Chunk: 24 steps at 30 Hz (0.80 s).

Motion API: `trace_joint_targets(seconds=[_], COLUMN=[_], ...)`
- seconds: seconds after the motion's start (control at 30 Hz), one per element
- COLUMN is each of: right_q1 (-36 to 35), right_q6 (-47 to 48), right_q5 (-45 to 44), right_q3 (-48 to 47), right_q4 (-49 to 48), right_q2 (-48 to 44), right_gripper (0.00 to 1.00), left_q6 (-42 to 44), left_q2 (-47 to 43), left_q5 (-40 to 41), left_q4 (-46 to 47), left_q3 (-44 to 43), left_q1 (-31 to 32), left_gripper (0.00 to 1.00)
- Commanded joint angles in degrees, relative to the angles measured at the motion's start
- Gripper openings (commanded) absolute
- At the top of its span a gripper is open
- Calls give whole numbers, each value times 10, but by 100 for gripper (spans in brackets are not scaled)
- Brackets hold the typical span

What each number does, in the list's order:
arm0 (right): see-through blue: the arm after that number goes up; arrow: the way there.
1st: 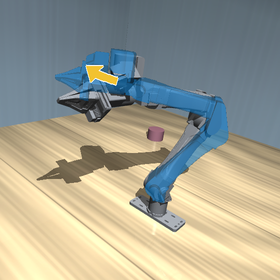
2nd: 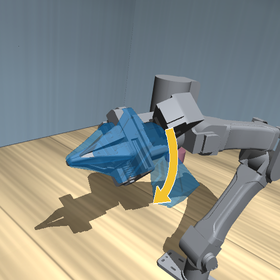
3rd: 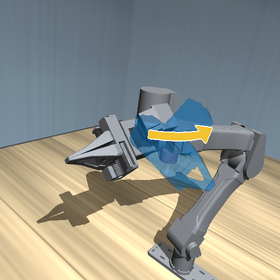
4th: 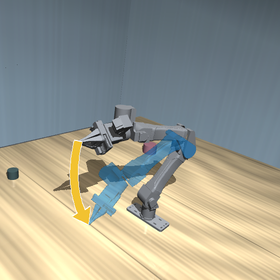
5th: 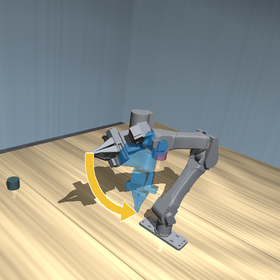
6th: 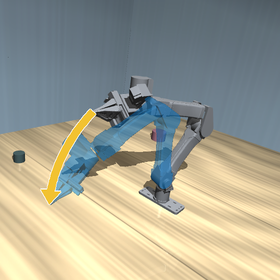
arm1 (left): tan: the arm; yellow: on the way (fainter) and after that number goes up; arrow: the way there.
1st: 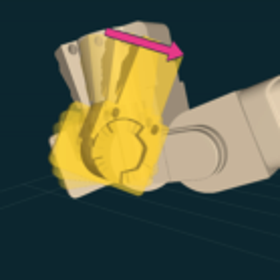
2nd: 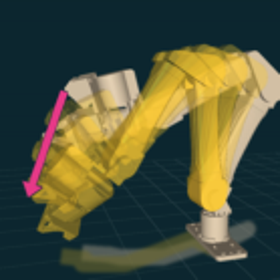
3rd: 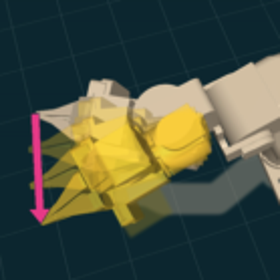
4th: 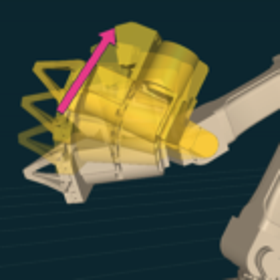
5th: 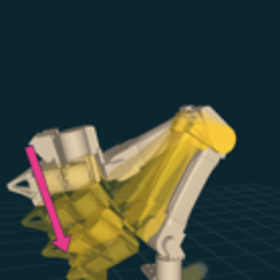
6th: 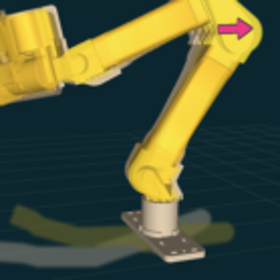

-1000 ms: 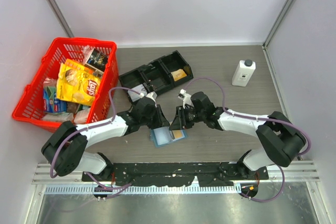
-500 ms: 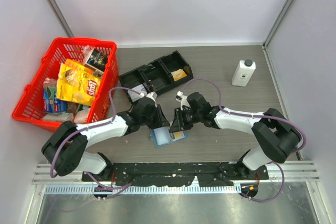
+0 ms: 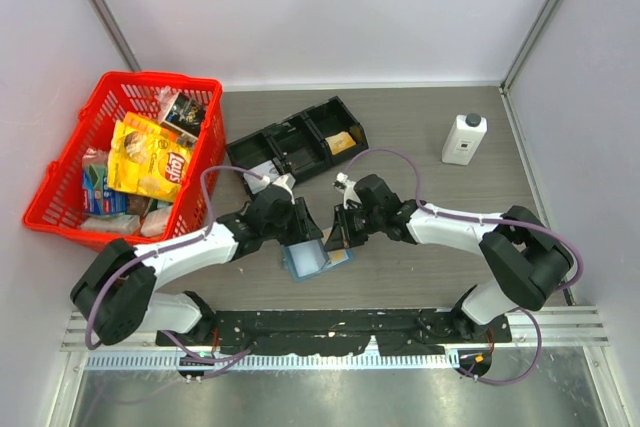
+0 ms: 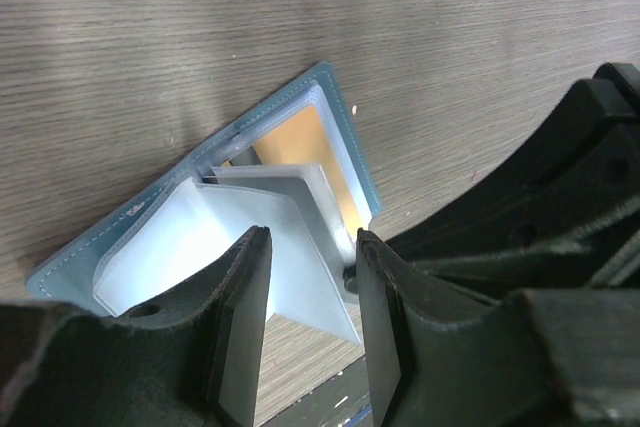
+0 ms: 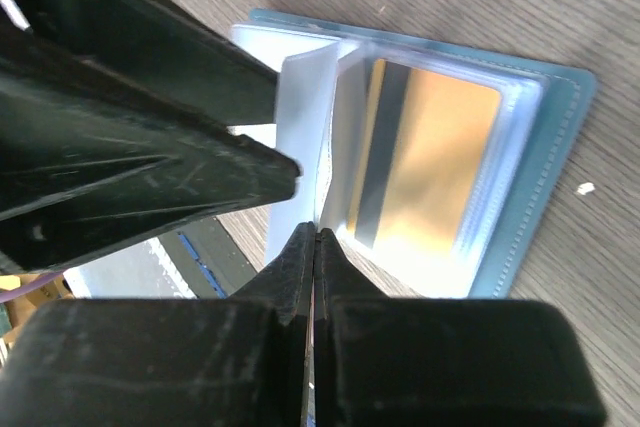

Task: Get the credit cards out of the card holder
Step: Remove the credit card from the card holder.

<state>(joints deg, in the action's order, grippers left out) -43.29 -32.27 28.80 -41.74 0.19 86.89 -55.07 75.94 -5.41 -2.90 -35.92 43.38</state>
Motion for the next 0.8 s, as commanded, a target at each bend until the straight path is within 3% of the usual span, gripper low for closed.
trace_joint_targets(seconds=[0.0,0.23,0.43,0.77], right_q1=[-1,0,-1,-1], right_q6=[16,25,30,36], right_q5=[-24,-34,-39,-50], right_q3=[-18,-26,-26,-16], right_q4=[24,40,47,44], right_q2=[-5,-6,-10,-8], right_gripper=[1,1,1,1], left_q6=[10,13,16,47], left_q2=[-36,-46,-34,-87], left_q5=[17,17,29,128], left_q4=[-22,-42,-82,-214], left_q3=[16,26,25,12], left_q1=[-3,-3,-4,-4], left_gripper=[44,47,43,38])
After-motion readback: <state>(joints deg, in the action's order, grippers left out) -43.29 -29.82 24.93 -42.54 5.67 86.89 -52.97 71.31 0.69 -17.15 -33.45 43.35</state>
